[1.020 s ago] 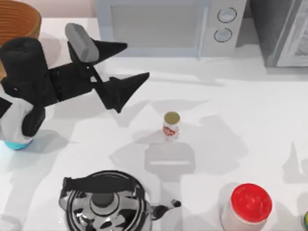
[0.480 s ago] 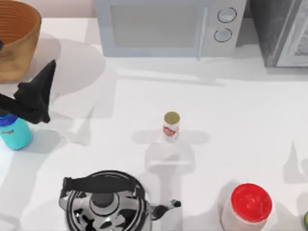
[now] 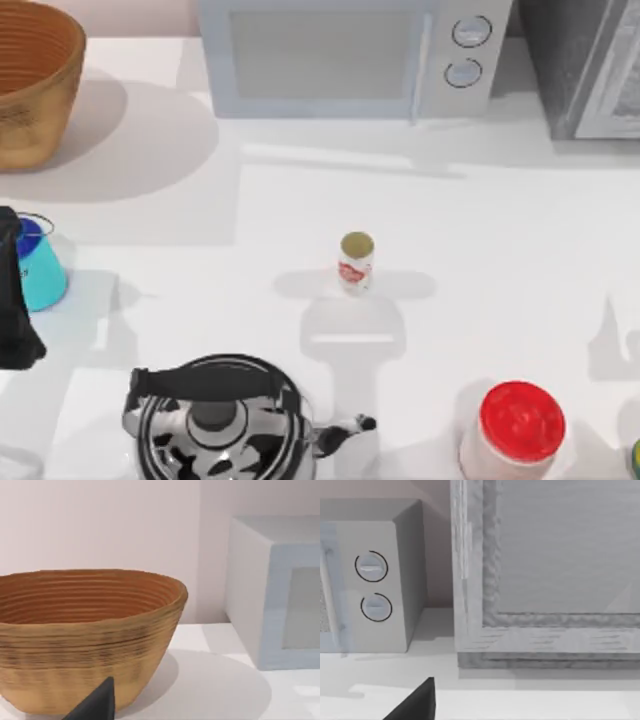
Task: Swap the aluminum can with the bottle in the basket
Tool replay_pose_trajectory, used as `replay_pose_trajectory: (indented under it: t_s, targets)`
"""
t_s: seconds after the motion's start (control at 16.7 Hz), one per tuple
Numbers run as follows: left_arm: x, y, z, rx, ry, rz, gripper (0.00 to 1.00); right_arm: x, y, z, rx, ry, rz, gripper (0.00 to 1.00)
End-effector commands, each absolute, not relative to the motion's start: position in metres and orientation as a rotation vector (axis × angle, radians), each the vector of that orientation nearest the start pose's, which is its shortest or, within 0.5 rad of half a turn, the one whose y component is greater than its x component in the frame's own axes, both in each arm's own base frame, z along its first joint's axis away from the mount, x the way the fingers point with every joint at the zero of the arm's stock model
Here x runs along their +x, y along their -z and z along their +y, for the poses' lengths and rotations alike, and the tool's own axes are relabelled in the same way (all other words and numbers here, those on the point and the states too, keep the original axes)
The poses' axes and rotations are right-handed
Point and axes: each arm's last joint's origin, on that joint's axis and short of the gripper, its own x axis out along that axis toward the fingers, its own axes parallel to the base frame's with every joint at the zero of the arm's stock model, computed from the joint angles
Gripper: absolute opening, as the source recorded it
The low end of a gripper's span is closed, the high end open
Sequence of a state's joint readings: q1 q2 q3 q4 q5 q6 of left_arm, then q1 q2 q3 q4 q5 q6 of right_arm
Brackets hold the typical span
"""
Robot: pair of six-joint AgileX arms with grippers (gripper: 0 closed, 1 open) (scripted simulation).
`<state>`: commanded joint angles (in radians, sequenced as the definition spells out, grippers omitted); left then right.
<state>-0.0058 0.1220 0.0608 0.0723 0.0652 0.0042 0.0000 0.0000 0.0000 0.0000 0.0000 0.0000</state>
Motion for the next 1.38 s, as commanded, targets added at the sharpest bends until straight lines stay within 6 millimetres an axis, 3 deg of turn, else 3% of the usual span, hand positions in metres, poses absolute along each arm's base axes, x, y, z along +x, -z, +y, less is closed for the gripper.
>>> replay_pose_trajectory:
  t_s: [0.24,0.78,1.14,1.38]
  targets:
    - [0.106,-0.161,-0.001,0.0,0.002,0.0,1.0,0.106,-0.16,-0.001,0.0,0.0,0.0,1.0]
    - [0.109,-0.164,0.0,-0.001,-0.013,-0.003,1.0,0.106,-0.16,-0.001,0.0,0.0,0.0,1.0]
    - [0.134,-0.173,0.002,-0.005,-0.042,0.016,1.0,0.106,-0.16,-0.001,0.0,0.0,0.0,1.0]
    - [0.16,-0.164,0.003,-0.005,-0.04,0.071,1.0,0.106,-0.16,-0.001,0.0,0.0,0.0,1.0]
